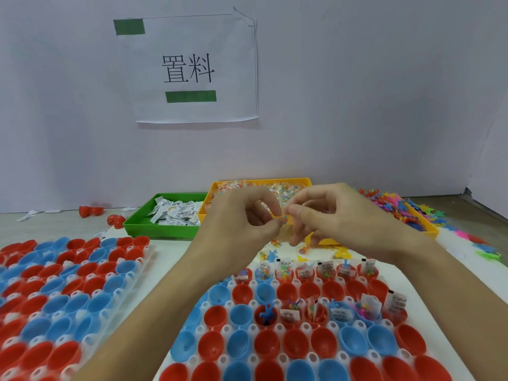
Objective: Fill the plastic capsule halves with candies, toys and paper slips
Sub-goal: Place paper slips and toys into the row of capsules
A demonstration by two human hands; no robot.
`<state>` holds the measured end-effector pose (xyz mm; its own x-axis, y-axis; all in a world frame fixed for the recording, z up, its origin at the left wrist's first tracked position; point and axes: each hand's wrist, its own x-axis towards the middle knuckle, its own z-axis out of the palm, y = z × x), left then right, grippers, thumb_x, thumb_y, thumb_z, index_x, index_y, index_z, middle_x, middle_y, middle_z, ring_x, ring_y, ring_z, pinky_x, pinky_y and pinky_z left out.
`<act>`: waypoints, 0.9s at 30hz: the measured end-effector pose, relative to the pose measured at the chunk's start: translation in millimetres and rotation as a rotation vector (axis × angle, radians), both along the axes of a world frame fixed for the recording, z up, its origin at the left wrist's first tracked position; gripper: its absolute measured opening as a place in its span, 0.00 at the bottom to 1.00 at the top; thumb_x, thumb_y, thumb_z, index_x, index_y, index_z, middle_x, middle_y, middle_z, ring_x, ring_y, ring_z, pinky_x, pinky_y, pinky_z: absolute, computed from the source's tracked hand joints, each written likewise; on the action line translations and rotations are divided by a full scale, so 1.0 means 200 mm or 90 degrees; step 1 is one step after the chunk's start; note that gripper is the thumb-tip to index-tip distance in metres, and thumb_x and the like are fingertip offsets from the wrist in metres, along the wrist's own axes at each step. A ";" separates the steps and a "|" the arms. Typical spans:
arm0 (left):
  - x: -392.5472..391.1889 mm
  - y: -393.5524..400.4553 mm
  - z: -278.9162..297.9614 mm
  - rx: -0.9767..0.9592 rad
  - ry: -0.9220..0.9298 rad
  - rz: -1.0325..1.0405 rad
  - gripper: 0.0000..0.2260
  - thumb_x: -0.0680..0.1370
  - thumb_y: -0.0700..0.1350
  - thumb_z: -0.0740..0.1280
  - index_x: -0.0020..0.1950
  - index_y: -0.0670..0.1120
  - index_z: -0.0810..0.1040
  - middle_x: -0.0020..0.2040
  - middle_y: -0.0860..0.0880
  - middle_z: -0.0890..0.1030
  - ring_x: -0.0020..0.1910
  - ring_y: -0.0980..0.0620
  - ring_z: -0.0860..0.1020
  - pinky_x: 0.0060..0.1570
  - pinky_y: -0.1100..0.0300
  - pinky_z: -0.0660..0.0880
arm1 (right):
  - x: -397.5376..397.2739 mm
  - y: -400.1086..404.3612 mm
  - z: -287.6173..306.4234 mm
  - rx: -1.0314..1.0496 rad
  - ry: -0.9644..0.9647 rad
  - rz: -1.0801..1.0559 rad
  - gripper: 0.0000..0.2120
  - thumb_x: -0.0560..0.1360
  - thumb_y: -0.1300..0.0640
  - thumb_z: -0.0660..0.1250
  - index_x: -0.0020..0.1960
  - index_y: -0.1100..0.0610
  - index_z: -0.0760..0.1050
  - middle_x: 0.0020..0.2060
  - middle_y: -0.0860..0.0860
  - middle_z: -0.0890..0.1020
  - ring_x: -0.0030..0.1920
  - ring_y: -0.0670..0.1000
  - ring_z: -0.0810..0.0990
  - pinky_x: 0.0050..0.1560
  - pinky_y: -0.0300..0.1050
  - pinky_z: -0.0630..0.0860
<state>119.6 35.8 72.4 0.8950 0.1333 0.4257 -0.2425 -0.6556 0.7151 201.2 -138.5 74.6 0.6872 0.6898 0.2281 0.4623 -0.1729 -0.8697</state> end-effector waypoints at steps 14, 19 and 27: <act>-0.01 -0.01 0.01 0.044 -0.024 -0.048 0.05 0.72 0.42 0.75 0.40 0.49 0.81 0.38 0.55 0.81 0.39 0.56 0.81 0.41 0.57 0.80 | 0.01 -0.02 0.02 0.065 0.065 0.025 0.05 0.74 0.62 0.73 0.49 0.62 0.84 0.42 0.56 0.87 0.42 0.51 0.87 0.40 0.34 0.79; -0.02 0.01 0.03 -0.002 0.020 -0.044 0.08 0.72 0.41 0.77 0.44 0.50 0.80 0.39 0.52 0.83 0.37 0.54 0.83 0.42 0.54 0.82 | 0.00 -0.01 0.03 0.042 0.049 0.018 0.05 0.73 0.65 0.74 0.49 0.60 0.83 0.40 0.55 0.87 0.42 0.53 0.87 0.41 0.36 0.81; -0.04 0.05 0.07 0.000 0.177 -0.065 0.09 0.71 0.43 0.78 0.48 0.48 0.82 0.37 0.51 0.86 0.39 0.53 0.85 0.51 0.49 0.81 | -0.04 0.03 0.03 -0.034 -0.029 0.027 0.05 0.73 0.69 0.74 0.46 0.61 0.84 0.37 0.53 0.87 0.40 0.49 0.87 0.41 0.35 0.80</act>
